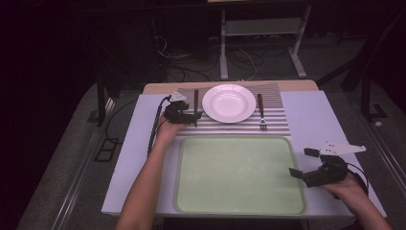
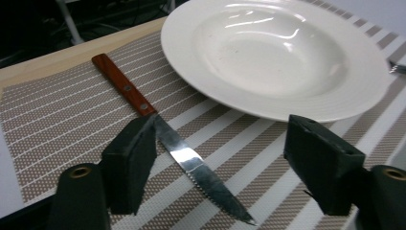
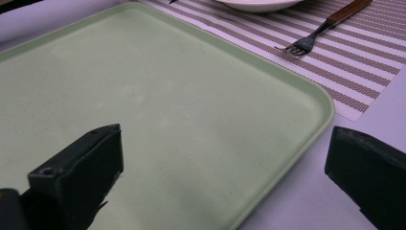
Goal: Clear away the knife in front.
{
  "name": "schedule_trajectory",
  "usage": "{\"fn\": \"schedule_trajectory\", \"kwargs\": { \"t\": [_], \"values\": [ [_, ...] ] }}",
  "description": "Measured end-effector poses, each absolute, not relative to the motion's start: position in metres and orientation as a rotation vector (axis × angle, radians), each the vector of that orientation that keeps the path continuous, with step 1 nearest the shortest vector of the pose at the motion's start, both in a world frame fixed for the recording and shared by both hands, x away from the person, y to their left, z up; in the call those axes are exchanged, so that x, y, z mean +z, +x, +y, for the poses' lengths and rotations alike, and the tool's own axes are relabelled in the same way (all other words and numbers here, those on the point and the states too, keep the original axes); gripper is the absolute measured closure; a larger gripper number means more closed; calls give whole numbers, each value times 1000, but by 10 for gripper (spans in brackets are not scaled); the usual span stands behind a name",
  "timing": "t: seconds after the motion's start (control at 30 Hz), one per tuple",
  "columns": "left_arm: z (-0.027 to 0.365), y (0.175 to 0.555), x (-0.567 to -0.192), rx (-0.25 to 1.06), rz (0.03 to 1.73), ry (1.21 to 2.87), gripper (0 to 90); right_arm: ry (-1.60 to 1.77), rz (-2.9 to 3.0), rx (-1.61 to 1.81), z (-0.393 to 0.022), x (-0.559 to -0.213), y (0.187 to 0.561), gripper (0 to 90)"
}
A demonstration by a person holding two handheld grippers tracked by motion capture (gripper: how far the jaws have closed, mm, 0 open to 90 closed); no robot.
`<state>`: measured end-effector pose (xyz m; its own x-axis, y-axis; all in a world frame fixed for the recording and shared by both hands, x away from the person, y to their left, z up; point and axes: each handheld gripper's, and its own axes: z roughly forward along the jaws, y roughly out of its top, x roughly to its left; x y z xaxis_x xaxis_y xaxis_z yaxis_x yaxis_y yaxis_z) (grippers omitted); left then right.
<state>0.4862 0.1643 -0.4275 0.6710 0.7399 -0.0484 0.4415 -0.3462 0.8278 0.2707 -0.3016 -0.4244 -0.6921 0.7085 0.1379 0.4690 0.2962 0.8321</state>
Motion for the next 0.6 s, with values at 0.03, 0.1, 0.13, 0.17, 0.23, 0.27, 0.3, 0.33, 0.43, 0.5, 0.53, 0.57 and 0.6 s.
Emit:
{"fn": "schedule_trajectory", "kwargs": {
  "t": [0.03,0.1,0.13,0.17,0.23,0.27,0.3,0.33,0.43,0.5,0.53,0.57,0.6],
  "values": [
    [164,488,-428,424,912,1999,283,1078,2311,1348,-302,-424,271,0],
    [164,491,-429,420,912,2001,332,1080,2310,1347,-302,-424,271,0],
    [164,492,-430,413,915,2002,369,1081,2310,1347,-302,-424,271,0],
    [163,493,-430,415,914,2012,396,1083,2310,1348,-302,-424,271,0],
    [162,495,-432,424,907,2025,470,1082,2311,1347,-302,-424,271,0],
    [162,496,-433,428,911,2026,512,1083,2311,1349,-302,-424,271,0],
    [162,498,-434,421,921,2030,536,1084,2311,1351,-302,-424,271,0],
    [162,499,-435,411,933,2033,569,1084,2311,1351,-302,-424,270,0],
    [160,504,-438,383,964,2048,669,1087,2309,1353,-303,-424,271,0],
    [157,506,-439,383,970,2057,730,1086,2309,1355,-303,-424,271,0],
    [156,507,-438,379,971,2059,762,1086,2309,1355,-303,-424,271,0],
    [154,508,-438,383,971,2064,793,1085,2309,1356,-303,-424,271,0],
    [153,508,-437,393,972,2065,814,1085,2310,1357,-303,-424,270,0]
  ]
}}
